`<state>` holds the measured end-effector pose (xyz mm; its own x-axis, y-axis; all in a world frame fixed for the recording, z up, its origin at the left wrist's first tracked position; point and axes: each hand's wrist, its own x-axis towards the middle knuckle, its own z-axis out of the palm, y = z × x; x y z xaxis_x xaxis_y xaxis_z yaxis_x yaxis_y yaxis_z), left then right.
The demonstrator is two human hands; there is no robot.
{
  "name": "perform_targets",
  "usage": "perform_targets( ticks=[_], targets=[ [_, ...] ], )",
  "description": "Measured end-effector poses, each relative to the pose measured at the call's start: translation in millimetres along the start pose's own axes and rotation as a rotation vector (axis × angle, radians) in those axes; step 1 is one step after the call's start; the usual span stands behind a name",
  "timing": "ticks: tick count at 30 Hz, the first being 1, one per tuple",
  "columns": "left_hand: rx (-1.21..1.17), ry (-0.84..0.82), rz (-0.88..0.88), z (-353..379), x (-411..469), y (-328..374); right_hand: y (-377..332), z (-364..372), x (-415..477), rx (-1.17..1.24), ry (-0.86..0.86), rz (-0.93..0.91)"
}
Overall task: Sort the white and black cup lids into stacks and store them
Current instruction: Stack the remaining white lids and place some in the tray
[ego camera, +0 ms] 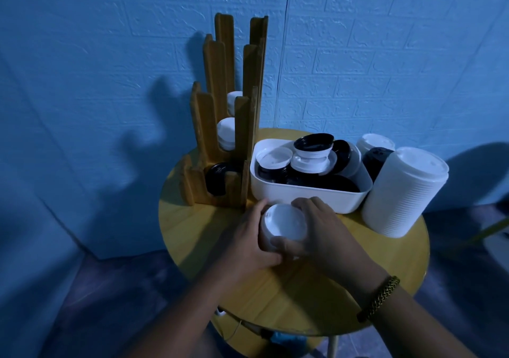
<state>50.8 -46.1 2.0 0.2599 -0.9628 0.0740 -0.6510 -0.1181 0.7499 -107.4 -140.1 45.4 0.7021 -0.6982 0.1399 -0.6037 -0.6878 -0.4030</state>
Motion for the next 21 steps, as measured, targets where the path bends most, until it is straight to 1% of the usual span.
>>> perform_targets(
  ticks=[2,6,8,14,18,21],
  targets=[
    [0.009,0.000,0.001,0,0,-1,-1,-3,0,-0.006,-0.029,-0.009],
    [-0.028,0.026,0.003,0,0,-2,6,-14,2,0.096,-0.114,-0.053],
    [-0.025,0.031,0.008,0,0,-2,7,-18,2,0.103,-0.131,-0.058],
    [0.013,0.012,0.032,3,2,-7,2,-15,-1,0.014,-0.072,-0.042],
    [-0.019,0.024,0.028,2,1,-4,2,-14,-2,0.018,-0.072,-0.041],
    [-0.050,0.018,0.020,1,2,-3,5,-12,-1,0.094,-0.076,-0.027]
  ],
)
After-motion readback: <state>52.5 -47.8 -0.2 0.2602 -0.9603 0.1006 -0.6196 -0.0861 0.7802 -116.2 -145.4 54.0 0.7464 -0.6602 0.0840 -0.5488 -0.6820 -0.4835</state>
